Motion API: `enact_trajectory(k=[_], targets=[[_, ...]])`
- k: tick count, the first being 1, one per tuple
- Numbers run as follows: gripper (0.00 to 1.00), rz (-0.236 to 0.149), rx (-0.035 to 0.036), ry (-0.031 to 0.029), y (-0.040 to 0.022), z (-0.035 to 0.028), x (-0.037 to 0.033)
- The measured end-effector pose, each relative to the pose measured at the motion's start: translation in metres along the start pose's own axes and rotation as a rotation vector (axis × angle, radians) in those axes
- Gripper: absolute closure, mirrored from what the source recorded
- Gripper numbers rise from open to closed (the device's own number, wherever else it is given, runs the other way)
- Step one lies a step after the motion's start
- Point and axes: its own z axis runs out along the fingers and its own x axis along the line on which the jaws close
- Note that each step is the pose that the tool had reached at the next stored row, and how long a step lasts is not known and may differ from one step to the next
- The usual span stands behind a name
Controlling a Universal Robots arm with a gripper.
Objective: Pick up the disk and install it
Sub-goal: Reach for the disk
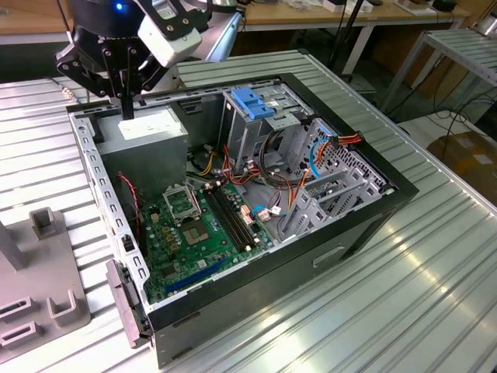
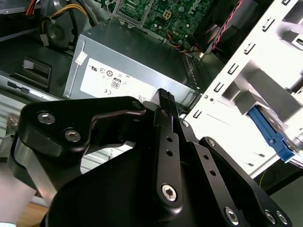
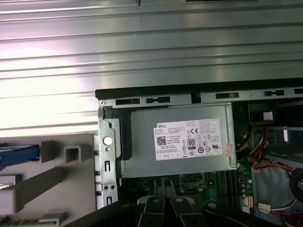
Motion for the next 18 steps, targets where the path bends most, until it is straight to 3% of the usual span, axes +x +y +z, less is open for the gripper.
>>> enact_trajectory(k=[12,18], targets=[[0.9,0.0,0.0,0.0,-0.0012,-0.0005,0.0169],[0.9,0.0,0.0,0.0,-0.0017,-0.0008,0.0299]])
